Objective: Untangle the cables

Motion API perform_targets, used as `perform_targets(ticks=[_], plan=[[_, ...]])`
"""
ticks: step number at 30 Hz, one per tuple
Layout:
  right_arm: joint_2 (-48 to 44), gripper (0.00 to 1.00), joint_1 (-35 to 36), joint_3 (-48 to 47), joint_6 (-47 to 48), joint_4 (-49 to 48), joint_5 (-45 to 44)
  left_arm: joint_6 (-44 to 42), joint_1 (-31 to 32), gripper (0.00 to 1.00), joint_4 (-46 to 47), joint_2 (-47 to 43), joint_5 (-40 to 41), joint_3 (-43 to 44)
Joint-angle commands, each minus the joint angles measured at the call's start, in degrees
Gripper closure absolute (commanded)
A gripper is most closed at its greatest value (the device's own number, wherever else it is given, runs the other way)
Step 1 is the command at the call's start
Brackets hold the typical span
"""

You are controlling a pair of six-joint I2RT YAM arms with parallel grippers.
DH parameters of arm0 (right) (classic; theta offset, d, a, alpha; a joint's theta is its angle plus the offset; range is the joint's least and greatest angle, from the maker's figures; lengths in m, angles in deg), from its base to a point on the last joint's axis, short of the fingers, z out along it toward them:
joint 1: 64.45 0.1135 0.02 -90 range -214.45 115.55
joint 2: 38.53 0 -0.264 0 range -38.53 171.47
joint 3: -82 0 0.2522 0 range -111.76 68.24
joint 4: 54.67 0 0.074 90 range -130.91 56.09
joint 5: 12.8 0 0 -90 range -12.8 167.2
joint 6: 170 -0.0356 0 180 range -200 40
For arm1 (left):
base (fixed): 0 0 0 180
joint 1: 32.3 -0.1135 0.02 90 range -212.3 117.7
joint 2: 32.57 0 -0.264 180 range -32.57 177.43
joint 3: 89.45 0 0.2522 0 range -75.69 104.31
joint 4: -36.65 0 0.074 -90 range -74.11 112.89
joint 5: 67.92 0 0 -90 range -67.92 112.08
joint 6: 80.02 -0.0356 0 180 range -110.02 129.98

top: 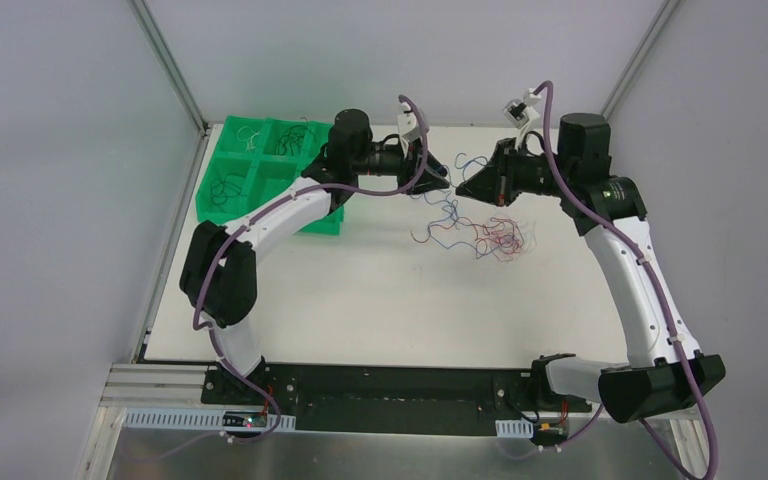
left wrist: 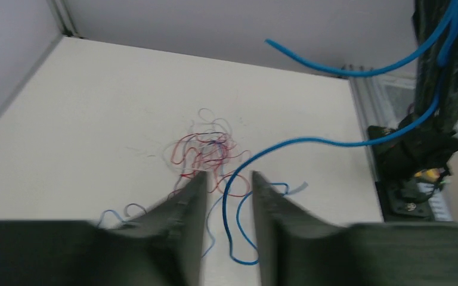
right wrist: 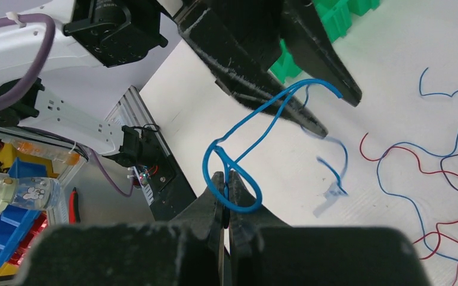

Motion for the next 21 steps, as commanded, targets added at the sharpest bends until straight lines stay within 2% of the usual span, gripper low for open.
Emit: perform_targets(ticks=[1,2,5,6,8,11,15,21], plan=[[-0.95,1.00,-0.21,-2.42,2.85,1.75,-2.12,-1.77,-0.02,0.87,-3.93,-3.30,-3.58,3.20],[-1.01,1.00,-0.65,-1.92,3.84,2.65,-4.14,-1.91,-0.13,1.00,-6.20,-4.18,-2.51,3.43],[-0.36,1.00,-4.29,1.10,5.36,5.54,-5.71,-1.94,-0.76,1.00,-15.07,-6.38,2.37,4.72],[0.20,0.93,-5.17,2.02,5.87,6.83,-5.32,-1.41,-1.11,1.00,-17.33,-7.28,4.95,4.59],[1.55,0.72,-5.68,3.38,7.69,9.83,-4.15,1.05,-2.24,1.00,-21.20,-9.04,10.23,4.00],[2.62,0.46,-5.53,5.39,8.11,11.12,-1.62,5.51,-7.48,1.00,-26.43,-10.98,14.35,3.26],[2.05,0.30,-5.21,7.94,8.09,9.07,-1.50,7.60,-16.55,1.00,-35.30,-13.63,20.24,1.97],[3.17,0.23,-5.14,9.10,8.22,7.25,-1.18,3.56,-28.13,1.00,-44.92,-20.19,29.06,-3.18]])
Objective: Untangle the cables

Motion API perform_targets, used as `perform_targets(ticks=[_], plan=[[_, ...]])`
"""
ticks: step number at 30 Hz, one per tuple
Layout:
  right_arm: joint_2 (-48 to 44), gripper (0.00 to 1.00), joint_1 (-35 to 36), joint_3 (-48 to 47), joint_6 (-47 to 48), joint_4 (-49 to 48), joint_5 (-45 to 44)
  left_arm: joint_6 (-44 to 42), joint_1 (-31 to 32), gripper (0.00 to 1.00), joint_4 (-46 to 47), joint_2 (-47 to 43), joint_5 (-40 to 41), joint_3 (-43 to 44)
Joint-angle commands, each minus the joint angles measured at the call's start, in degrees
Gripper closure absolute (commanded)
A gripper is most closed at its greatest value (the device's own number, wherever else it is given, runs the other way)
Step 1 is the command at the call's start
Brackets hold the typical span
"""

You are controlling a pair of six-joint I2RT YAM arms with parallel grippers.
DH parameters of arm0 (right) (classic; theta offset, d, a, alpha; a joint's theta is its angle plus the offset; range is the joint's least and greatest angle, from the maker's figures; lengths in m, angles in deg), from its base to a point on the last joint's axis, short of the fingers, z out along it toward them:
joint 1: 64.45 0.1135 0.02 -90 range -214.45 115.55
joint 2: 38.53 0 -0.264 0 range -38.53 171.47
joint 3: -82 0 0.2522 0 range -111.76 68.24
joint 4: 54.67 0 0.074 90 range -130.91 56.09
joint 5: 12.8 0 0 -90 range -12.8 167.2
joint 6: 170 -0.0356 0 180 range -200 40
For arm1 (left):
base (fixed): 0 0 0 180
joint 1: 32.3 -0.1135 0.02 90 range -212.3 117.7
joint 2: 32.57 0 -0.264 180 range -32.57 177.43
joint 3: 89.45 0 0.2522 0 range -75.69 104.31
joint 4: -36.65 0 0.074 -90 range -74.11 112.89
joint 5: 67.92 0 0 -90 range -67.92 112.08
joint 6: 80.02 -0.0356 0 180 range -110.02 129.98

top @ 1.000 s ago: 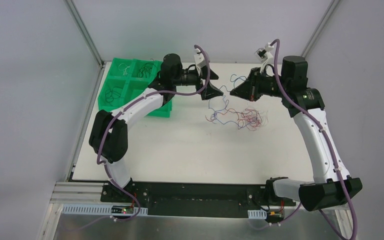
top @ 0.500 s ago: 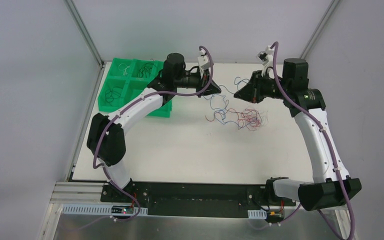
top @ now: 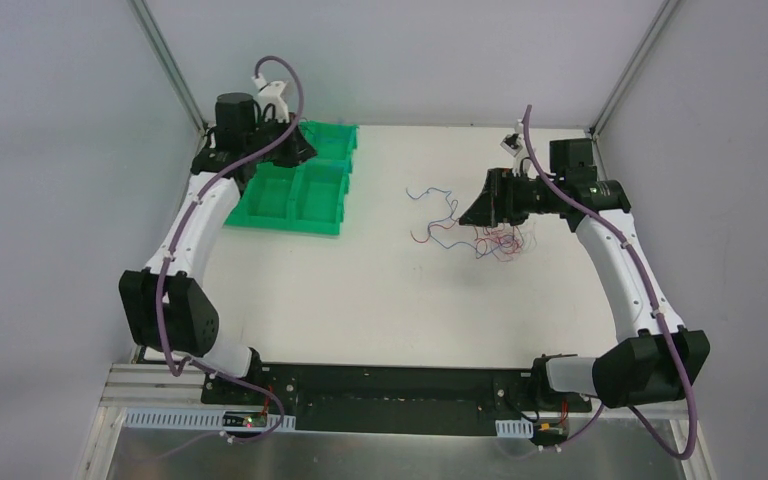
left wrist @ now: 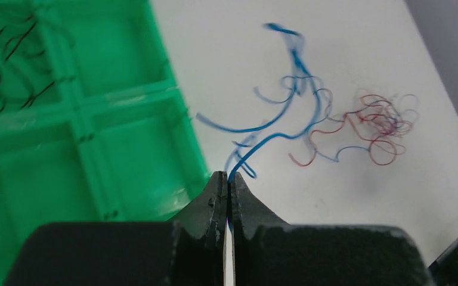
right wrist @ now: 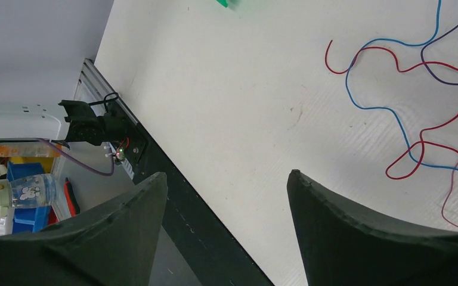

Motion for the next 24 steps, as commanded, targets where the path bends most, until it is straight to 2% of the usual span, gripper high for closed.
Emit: perform_targets(ticks=[1,7,13,18,24], plan=[[0.34,0.23,0.28,0.16,0.95,-2.05,2.11,-1.75,-6.19,1.00,-9.27,-7.67,7.79,-4.74],[2.33,0.22,0.63,-0.29,0.73,-2.61,2.86,-6.02,-13.19,1.00,-10.04,-9.16,17.38,-10.13],[3.53,0.21,0.99,-1.69,1.11,-2.02,2.80,-8.05,-14.72,1.00,-11.11,-4.84,27.93,-11.66],[3.68,0.21,1.13,-1.84,0.96,-1.63,2.68,-8.01,-15.80,1.00,-8.81,-2.14,25.74,-12.45],[3.52,0.21,1.41,-1.59,0.44,-1.59,2.09,-8.67,-15.81,1.00,-4.70,4.31,27.98,-10.37]])
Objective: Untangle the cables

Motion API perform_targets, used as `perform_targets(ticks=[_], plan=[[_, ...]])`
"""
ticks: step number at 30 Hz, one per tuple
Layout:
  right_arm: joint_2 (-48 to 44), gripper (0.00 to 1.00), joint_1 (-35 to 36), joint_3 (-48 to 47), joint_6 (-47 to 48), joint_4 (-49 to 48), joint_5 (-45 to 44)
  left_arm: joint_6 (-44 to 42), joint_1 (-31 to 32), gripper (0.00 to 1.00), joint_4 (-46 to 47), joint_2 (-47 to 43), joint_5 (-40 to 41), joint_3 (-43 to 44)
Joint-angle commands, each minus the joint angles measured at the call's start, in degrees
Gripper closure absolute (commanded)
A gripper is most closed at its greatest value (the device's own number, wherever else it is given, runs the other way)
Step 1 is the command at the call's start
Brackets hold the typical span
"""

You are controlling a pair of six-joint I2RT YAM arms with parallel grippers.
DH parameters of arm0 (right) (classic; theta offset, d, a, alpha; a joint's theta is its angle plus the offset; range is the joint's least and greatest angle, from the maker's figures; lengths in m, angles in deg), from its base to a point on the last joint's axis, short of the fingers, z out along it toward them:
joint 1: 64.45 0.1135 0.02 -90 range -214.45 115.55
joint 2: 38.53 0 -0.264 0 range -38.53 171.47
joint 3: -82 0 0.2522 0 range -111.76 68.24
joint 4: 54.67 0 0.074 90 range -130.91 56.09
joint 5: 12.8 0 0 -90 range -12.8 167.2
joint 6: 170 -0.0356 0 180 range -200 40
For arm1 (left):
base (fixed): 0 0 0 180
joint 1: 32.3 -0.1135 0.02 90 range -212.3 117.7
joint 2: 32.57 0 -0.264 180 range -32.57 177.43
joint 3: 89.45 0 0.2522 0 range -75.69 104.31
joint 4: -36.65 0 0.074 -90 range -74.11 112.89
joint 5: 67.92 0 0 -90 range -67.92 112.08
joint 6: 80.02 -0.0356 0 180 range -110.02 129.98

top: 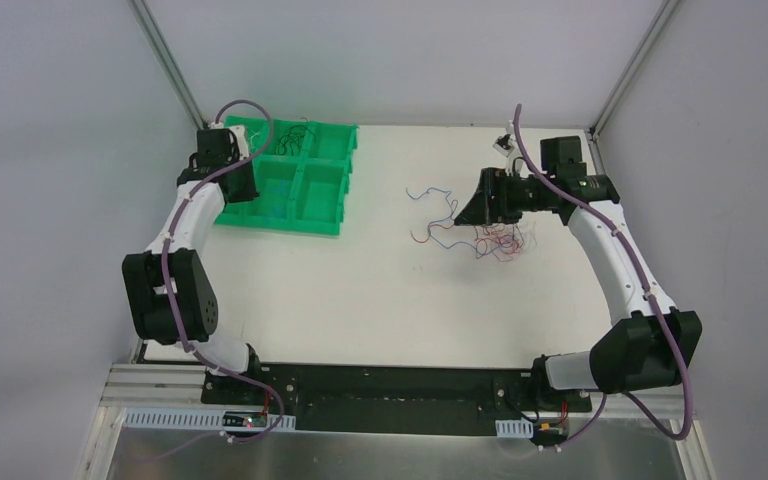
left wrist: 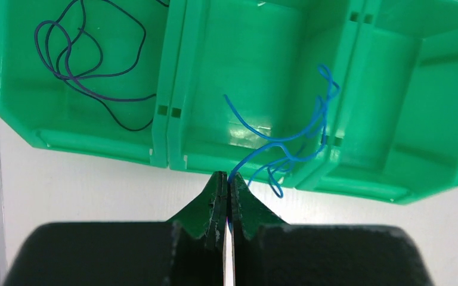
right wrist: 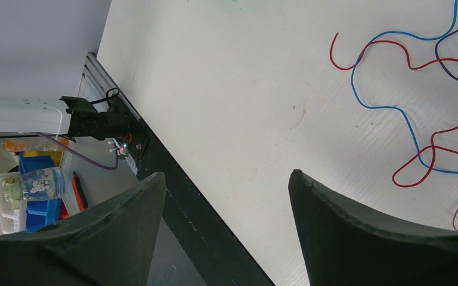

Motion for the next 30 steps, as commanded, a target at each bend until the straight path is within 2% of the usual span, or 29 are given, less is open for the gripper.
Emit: perform_targets(ticks=[1,8,12,18,22,26,30], plan=[[-0.21,0.21,0.61,-1.51,0.14,-0.76,0.83,-2.45,-0.39,1.00,4.19,4.89,2.50,3.08],[0.74,0.22,1.16,-2.18,-0.53,-0.88,0.24,-2.77,-0.25,1.00,4.45,16.50,2.71,16.17],[1.03,0.21,1.18,-2.18,0.58,-0.02,-1.94,-4.68,-0.01,1.00,2.49,18.52,-0.12,17.90],[4.23,0.22,0.05,-4.05,6.58,7.23,-4.90,-7.49,1.32,0.60,-4.58,13.80,-3.83,17.33],[6.61,0.25,0.11,-1.43,9.45,4.69,-12.45,-8.09,1.28,0.38,-8.15,10.04,-4.04,18.69],[12.56,0.28,0.33,0.19,14.54,1.23,-21.92,-7.04,1.91,0.16,-9.29,6.63,-13.75,19.91],[20.45,0.28,1.01,-3.14,16.56,-0.45,-28.91,-4.37,5.12,0.06,-9.29,5.60,-19.10,19.68]])
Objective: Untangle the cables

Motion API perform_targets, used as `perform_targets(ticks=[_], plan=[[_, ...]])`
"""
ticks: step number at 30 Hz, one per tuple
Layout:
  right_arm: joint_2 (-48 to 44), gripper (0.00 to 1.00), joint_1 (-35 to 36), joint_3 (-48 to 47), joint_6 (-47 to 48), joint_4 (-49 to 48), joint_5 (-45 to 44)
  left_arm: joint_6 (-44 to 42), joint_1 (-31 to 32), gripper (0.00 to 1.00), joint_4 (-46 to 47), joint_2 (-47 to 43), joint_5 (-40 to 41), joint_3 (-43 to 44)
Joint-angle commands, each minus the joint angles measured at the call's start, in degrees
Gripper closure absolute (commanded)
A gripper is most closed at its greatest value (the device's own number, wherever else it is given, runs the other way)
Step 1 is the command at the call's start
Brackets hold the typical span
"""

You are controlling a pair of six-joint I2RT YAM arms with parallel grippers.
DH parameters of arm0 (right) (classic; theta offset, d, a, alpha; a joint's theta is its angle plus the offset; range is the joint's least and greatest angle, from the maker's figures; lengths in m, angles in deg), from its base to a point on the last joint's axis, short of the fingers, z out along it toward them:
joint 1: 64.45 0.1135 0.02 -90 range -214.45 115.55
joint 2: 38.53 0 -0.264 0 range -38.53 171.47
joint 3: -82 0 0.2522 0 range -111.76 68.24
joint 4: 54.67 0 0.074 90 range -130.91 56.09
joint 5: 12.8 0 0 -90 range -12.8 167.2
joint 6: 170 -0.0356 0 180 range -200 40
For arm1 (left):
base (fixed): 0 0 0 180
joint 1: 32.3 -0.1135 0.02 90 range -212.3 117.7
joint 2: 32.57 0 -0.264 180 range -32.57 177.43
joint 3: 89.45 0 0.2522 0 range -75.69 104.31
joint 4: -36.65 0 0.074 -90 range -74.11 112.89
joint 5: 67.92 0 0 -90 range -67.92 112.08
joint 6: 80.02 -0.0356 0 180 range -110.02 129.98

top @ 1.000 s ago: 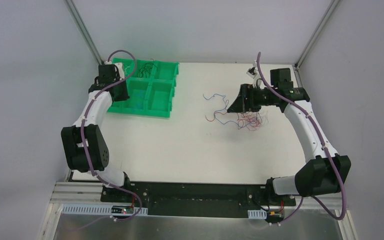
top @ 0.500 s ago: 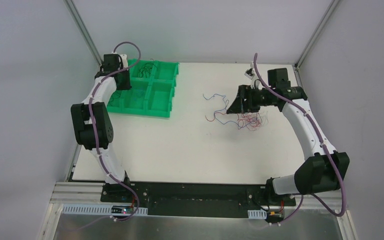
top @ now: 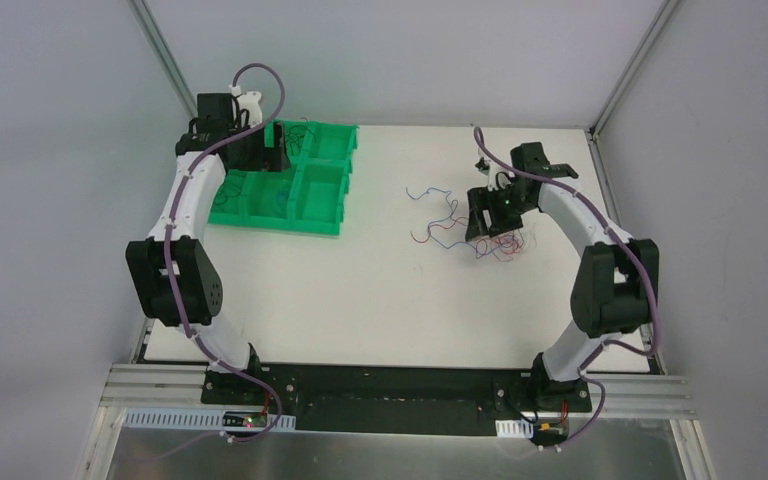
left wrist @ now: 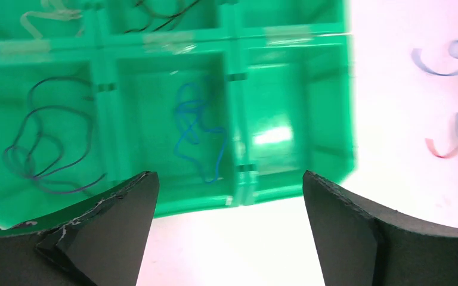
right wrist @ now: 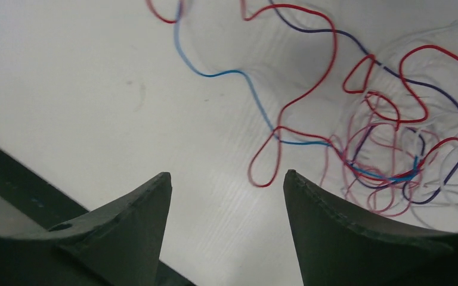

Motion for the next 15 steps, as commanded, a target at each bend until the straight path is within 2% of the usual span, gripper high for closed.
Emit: perform_targets(ticks=[1,9,12,15], plan=[[8.12,0.28,0.67,-3.24,5.50,-2.96,-11.46,2.40,3.76,0.03,-1.31,-3.60,-9.45,1.38],[16.20,0.28,0.91,-5.77,10.66,-5.26,-23.95,4.07,7.80,0.01,-1.18,-4.67,-10.50,-1.32],[13.54,0.28,-0.33,-4.94,10.90,-3.87,-21.79,4.14,7.77,0.01,-1.07,-5.75,-10.65,-2.24],[9.39,0.28,-1.87,-6.08,10.34,0.11,-14.76,3.63,7.85,0.01,-0.93,-6.85,-11.26,-3.32]])
